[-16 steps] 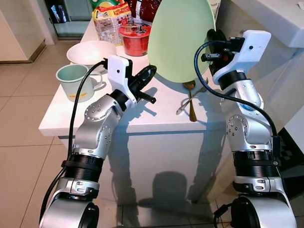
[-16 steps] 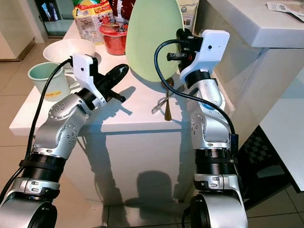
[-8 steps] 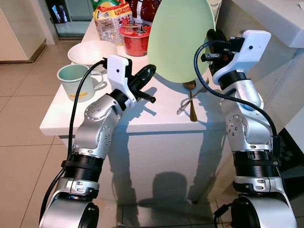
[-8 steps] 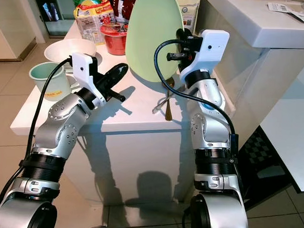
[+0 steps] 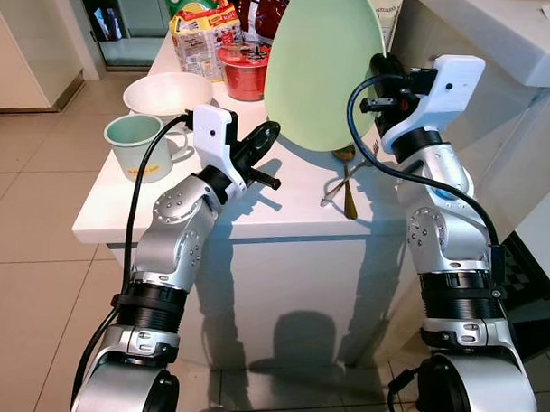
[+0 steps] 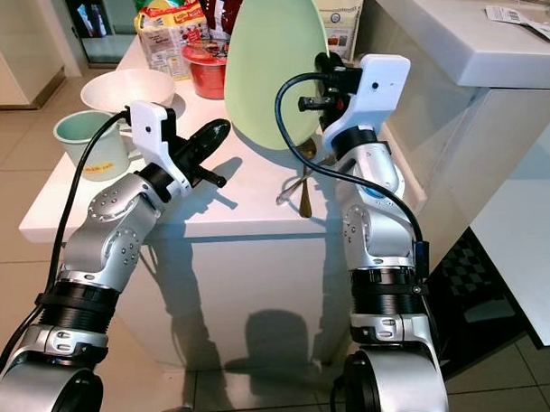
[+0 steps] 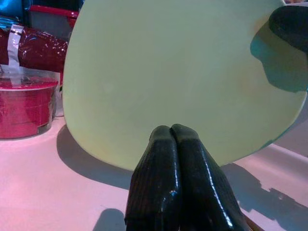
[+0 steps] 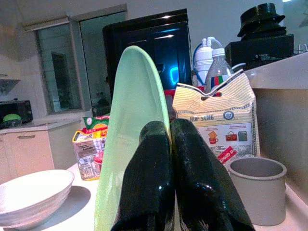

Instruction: Setting the table

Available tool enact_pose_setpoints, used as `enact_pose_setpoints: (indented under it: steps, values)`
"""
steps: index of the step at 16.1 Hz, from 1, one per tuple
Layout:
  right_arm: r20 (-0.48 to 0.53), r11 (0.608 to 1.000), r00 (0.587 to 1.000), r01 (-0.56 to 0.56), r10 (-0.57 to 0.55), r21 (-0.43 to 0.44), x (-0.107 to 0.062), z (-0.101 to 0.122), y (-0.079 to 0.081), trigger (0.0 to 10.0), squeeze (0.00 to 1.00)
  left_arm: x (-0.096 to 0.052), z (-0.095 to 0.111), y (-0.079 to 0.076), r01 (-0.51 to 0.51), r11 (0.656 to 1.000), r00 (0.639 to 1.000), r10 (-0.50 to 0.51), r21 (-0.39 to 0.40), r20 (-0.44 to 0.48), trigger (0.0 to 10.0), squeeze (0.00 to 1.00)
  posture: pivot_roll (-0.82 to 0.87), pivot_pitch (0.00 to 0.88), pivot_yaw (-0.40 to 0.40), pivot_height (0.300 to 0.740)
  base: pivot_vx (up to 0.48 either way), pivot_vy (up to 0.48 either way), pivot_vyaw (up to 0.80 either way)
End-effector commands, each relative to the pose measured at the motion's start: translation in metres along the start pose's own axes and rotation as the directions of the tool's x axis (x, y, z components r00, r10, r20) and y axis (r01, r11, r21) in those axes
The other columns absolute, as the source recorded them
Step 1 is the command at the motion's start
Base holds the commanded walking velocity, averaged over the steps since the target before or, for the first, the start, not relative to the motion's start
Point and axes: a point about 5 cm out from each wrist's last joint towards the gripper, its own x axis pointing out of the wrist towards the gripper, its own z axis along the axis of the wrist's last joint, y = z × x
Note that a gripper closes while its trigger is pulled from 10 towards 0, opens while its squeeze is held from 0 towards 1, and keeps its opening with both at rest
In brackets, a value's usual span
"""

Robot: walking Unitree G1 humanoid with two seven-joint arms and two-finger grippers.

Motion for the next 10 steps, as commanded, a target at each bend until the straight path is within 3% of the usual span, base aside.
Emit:
enact_pose_setpoints:
  steps: [1,10]
  values:
    - [0.081,0.999,0.996,-0.031,0.033,-0.024,0.0082,0.0190,0.0049,10.0,0.00,-0.0007,-0.0007,-0.0021,0.001,1.000,1.000,-0.001,0.003,0.007,10.0,0.00,0.06,0.000,0.019,0.740,0.000,0.000,0.00]
    - [0.079,0.999,0.996,-0.028,0.031,-0.041,0.0055,0.0192,0.0048,10.0,0.00,0.0034,-0.0065,-0.0055,0.010,1.000,1.000,-0.010,-0.017,-0.006,10.0,0.00,0.03,0.000,0.033,0.740,0.000,0.000,0.00]
